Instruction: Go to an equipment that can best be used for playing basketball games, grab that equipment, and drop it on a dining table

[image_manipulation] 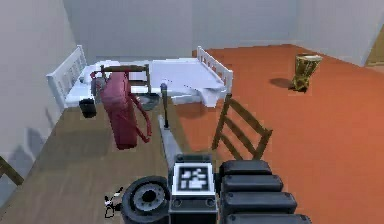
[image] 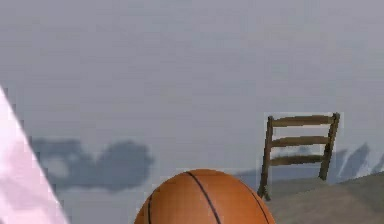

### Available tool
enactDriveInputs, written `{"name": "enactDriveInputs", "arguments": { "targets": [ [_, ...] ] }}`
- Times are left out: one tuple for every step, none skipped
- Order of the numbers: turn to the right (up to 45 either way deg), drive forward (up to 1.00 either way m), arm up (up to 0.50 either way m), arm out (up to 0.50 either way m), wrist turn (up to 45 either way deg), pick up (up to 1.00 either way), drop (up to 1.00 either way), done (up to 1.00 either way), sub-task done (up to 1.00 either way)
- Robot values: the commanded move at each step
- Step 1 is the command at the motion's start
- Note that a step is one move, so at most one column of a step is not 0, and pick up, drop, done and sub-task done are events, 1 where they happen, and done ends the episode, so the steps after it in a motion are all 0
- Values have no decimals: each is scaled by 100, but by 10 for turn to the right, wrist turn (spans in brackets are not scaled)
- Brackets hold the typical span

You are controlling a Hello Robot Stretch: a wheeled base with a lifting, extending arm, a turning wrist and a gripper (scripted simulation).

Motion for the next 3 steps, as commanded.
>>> {"name": "enactDriveInputs", "arguments": {
  "targets": [
    [0, 10, 0, 0, 0, 0, 0, 0, 0],
    [450, 0, 0, 0, 0, 0, 0, 0, 0],
    [450, 0, 0, 0, 0, 0, 0, 0, 0]
  ]
}}
